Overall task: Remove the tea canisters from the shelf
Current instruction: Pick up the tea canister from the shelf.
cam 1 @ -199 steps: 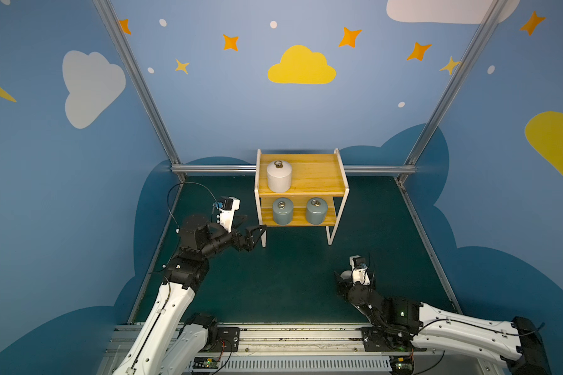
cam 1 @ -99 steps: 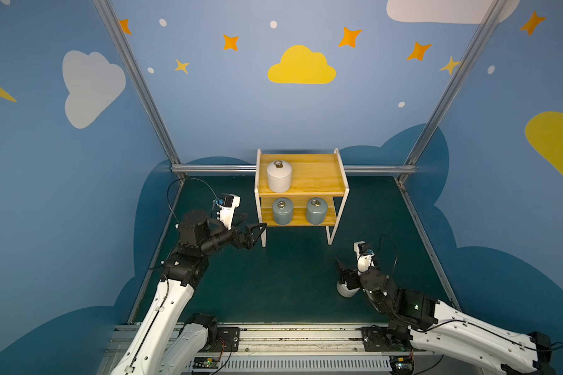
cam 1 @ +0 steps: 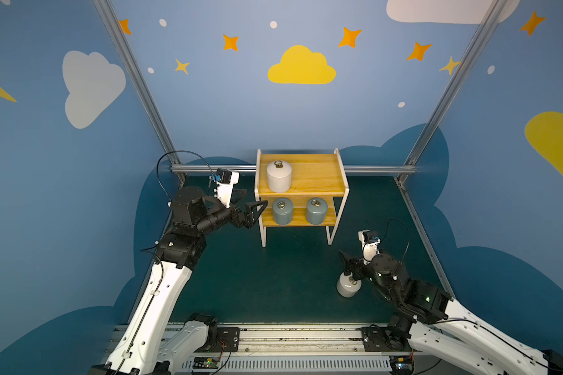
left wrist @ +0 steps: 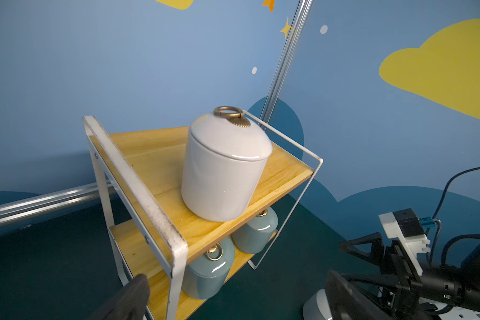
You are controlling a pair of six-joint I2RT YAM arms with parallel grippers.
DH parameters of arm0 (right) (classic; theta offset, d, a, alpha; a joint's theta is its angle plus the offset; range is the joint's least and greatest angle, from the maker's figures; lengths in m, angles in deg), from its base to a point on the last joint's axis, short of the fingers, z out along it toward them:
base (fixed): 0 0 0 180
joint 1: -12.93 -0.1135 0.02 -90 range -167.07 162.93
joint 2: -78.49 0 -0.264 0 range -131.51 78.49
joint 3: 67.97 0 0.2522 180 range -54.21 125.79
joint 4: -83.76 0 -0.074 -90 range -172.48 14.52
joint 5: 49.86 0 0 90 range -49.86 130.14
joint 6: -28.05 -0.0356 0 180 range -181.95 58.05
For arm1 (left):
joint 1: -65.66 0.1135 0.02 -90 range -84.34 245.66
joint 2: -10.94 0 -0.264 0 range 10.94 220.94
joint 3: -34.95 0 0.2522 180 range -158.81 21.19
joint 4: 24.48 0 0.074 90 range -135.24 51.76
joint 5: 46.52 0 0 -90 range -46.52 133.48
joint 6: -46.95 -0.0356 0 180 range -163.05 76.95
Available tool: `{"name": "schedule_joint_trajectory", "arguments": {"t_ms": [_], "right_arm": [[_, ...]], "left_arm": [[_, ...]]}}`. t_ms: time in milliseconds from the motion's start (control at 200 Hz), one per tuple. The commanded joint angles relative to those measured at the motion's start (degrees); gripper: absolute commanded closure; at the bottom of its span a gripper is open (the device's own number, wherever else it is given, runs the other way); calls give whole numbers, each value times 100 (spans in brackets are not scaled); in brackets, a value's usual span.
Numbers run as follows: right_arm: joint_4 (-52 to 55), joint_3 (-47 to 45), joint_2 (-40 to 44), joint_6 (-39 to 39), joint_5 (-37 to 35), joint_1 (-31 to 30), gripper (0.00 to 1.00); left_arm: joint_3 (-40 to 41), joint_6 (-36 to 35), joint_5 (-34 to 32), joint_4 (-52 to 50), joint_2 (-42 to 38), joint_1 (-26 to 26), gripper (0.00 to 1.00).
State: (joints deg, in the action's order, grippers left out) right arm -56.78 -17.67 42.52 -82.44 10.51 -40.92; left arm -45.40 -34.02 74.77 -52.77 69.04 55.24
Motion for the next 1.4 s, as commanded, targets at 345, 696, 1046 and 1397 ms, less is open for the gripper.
{"name": "schedule_joint_trajectory", "arguments": {"t_ms": [345,696,1046,1397], "right_arm": [[8,398,-178,256,916,920,9],[-196,451,-402,300,1365,1349,9],[-274,429,-486,282,1572,1542,9],[-337,390,-542,269,1747,1684,9]], "left_arm": [[-1062,-936,-235,152,906,-422,0],[-1521,-1270,-244,109,1421,-574,0],[-1792,-1138,-317,73,1855,-620,0],[-1984,-1267,-378,46,2126,-751,0]]}}
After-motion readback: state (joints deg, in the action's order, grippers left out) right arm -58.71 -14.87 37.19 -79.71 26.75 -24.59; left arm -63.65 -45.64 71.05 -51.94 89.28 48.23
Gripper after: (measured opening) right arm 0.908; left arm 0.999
